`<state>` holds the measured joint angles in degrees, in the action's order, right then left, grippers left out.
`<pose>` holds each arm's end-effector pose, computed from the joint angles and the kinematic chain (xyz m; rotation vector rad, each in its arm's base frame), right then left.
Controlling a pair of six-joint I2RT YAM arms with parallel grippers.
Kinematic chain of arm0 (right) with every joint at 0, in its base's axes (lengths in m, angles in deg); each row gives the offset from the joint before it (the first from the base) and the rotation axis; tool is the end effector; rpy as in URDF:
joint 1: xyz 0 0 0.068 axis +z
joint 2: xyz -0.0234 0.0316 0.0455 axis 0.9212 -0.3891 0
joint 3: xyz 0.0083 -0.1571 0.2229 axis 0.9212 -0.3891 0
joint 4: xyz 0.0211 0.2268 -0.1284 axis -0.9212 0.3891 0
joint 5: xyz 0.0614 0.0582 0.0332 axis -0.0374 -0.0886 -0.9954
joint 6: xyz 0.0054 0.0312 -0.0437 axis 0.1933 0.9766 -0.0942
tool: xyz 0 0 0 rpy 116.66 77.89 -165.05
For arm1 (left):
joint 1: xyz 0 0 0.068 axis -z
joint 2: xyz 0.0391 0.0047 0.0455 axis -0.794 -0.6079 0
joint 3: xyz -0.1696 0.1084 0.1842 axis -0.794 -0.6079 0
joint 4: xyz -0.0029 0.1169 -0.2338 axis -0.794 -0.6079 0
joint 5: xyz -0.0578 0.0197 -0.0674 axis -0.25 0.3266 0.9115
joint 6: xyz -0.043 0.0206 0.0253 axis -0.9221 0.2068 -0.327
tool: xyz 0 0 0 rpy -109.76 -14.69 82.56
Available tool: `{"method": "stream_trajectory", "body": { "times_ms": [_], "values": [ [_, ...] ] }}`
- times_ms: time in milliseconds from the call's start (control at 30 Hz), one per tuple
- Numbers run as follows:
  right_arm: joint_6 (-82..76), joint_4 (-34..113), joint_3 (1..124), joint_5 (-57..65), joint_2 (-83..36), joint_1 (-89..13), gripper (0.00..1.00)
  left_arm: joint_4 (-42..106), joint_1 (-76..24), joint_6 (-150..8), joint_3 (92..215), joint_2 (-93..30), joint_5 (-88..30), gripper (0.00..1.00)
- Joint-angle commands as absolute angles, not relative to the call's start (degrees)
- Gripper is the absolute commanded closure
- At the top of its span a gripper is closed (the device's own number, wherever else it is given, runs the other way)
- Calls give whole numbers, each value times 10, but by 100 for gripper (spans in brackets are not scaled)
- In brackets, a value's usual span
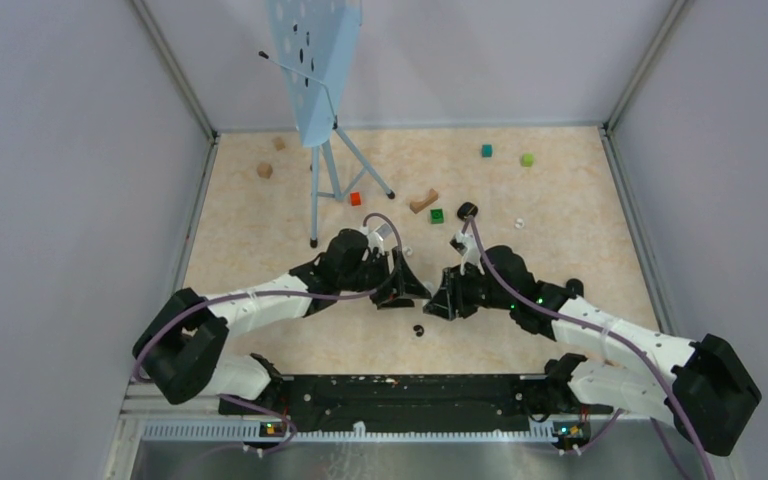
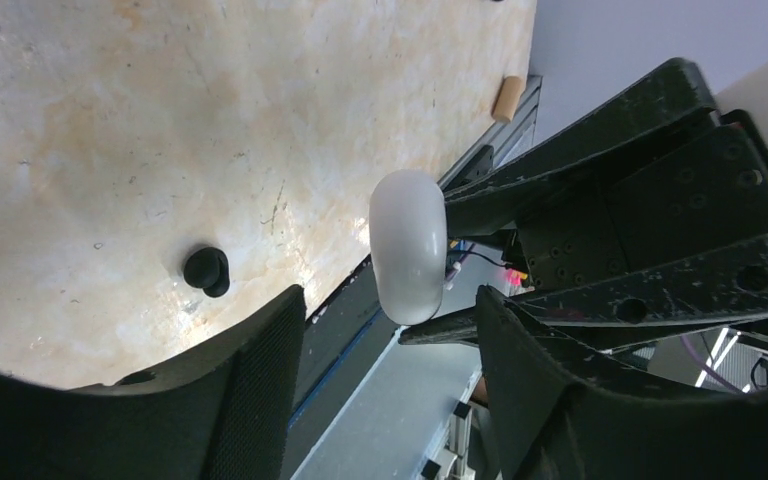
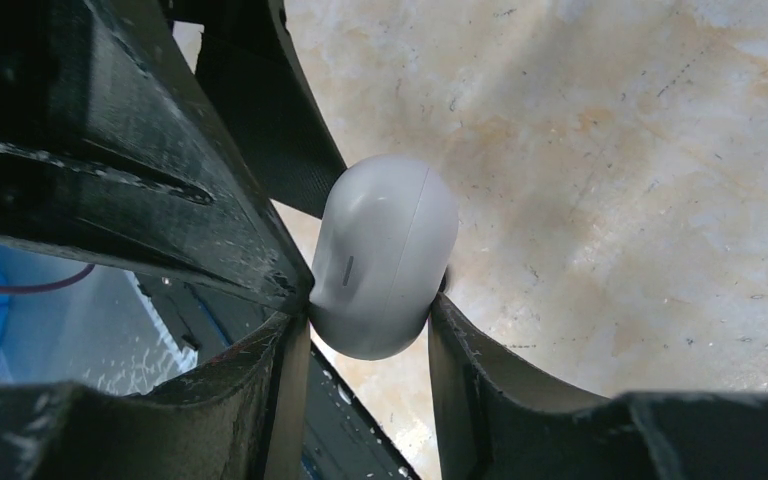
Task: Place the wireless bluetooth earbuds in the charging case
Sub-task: Pass from the right arm to the left
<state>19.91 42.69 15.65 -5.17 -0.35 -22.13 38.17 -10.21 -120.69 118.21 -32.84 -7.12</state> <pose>0.1441 0.1584 0.2120 -0.4918 2.2635 1.0328 0.1912 -0.1986 0.2019 -0.0492 2.5137 -1.4952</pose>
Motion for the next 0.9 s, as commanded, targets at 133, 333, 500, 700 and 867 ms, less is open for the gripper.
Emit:
{"method": "stream_trajectory", "body": {
  "times_ms": [133, 333, 500, 700, 867],
  "values": [
    [187, 397, 180, -60, 5, -211, 66, 459, -91, -1230, 1199, -355, -63, 43],
    [196, 400, 174, -54, 17, -211, 65, 505, -90, -1236, 1189, -359, -43, 63],
    [214, 405, 176, -60, 17, -211, 35, 525, -91, -1233, 1194, -370, -16, 84],
    [267, 416, 174, -39, 86, -220, 15, 516, -107, -1179, 1207, -359, 32, 86],
    [352, 321, 120, -100, 141, -265, 15, 493, -112, -1133, 1241, -366, 136, 88]
  ]
}}
